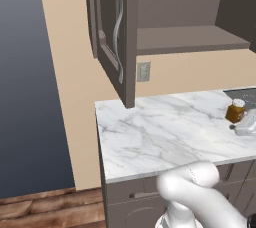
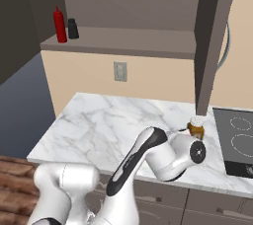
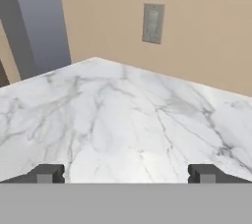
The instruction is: Collect the turmeric, ketchup, and shaker from the cabinet and place them next to the stove.
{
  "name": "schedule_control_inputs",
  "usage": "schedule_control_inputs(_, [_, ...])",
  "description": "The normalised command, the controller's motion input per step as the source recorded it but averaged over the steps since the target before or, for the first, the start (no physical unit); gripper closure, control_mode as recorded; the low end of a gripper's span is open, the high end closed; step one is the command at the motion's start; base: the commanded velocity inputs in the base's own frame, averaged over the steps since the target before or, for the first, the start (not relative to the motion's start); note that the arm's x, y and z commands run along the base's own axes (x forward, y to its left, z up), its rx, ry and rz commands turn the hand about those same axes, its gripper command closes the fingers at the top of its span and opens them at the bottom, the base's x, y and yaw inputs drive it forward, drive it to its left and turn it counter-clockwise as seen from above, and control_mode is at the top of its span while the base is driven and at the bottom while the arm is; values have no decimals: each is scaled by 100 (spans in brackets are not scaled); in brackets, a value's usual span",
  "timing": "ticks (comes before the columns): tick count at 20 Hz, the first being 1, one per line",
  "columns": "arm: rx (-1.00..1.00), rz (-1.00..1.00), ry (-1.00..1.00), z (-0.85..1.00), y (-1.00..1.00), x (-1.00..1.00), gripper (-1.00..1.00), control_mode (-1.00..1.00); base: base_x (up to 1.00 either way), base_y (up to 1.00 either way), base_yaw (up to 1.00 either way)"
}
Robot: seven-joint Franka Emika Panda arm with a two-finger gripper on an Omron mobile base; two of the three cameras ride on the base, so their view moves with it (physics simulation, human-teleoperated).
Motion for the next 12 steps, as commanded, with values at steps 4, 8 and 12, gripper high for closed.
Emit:
schedule_control_inputs(4, [0,-10,-1,41,100,-9,-100,-100,0,0,0])
schedule_control_inputs(8, [0,-6,0,59,100,0,-100,-100,0,0,0])
schedule_control_inputs(12, [0,-3,0,72,100,0,-100,-100,0,0,0])
